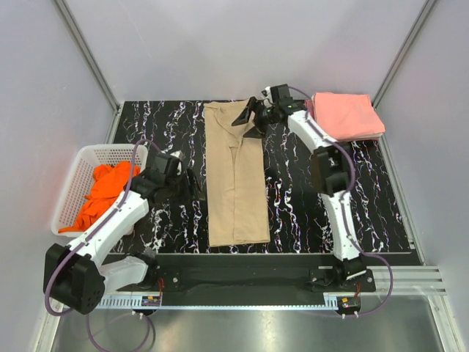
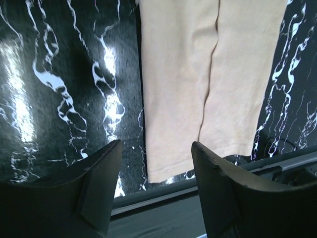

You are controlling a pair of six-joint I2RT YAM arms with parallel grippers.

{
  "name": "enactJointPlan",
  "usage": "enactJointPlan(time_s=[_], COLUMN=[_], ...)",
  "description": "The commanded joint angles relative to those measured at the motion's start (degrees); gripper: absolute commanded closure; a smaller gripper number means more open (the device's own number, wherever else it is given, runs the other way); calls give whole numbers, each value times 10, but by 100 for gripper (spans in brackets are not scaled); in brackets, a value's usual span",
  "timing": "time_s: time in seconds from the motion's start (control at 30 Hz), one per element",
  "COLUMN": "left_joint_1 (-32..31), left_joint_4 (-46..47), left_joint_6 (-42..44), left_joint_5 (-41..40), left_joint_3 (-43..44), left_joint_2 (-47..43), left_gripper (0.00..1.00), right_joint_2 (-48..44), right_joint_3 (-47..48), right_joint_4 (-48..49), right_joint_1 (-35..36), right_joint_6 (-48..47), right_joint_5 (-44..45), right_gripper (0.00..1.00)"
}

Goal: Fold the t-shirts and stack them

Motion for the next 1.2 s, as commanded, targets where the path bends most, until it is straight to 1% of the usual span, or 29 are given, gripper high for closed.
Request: enactJointPlan(time_s=[0.0, 0.03, 0.07, 0.1, 0.13, 0.17, 0.2, 0.23, 0.27, 0.3, 0.33, 0.37, 0.4, 0.43, 0.5, 0.53, 0.6, 0.63, 0.8, 0.97, 1.1, 1.17], left_joint_1=[-13, -20, -23, -26, -32, -35, -38, -45, -49, -52, -59, -62, -66, -72, -79, -84, -89, -89, -97, -105, -114, -116], left_joint_4=[26, 33, 36, 39, 44, 47, 50, 53, 55, 56, 59, 62, 64, 71, 78, 84, 88, 94, 108, 113, 125, 129], left_joint_6=[-42, -52, -58, -63, -72, -77, -80, -87, -92, -94, -102, -106, -110, -120, -129, -137, -142, -147, -166, -180, -196, -199], left_joint_5=[-4, -2, -1, 1, 2, 7, 8, 8, 8, 8, 9, 10, 12, 14, 17, 18, 18, 18, 30, 26, 27, 26], left_joint_3=[-41, -50, -58, -73, -79, -87, -100, -106, -112, -127, -134, -141, -158, -167, -189, -197, -217, -223, -251, -264, -278, -286], left_joint_2=[-26, -32, -36, -39, -46, -50, -54, -60, -62, -65, -72, -75, -78, -86, -94, -101, -105, -111, -119, -126, -128, -129], left_gripper=[37, 37, 37, 38, 38, 38, 39, 39, 39, 39, 40, 40, 40, 40, 41, 41, 42, 42, 44, 44, 46, 46], right_joint_2=[-191, -250, -280, -309, -366, -395, -422, -473, -498, -522, -562, -580, -596, -621, -637, -643, -638, -635, -621, -624, -610, -611], right_joint_3=[-186, -233, -280, -371, -416, -460, -541, -579, -614, -679, -709, -736, -781, -800, -841, -852, -880, -889, -924, -936, -939, -945], right_joint_4=[16, 15, 15, 15, 14, 14, 14, 12, 10, 8, 5, 1, 1, -1, 1, 4, 14, 34, 60, 73, 84, 91], right_joint_1=[-3, -4, -4, -3, -3, -2, -2, 2, 5, 12, 17, 25, 43, 57, 84, 111, 128, 140, 158, 162, 168, 169], right_joint_6=[-43, -53, -56, -60, -70, -71, -73, -75, -75, -72, -64, -60, -56, -44, -34, -22, -10, 1, 17, 20, 20, 20], right_joint_5=[37, 53, 61, 70, 81, 100, 109, 127, 137, 146, 160, 168, 175, 180, 195, 205, 209, 205, 215, 216, 215, 214], right_gripper=[19, 19, 19, 19, 19, 19, 19, 20, 20, 20, 21, 22, 22, 23, 25, 27, 29, 30, 42, 47, 51, 58])
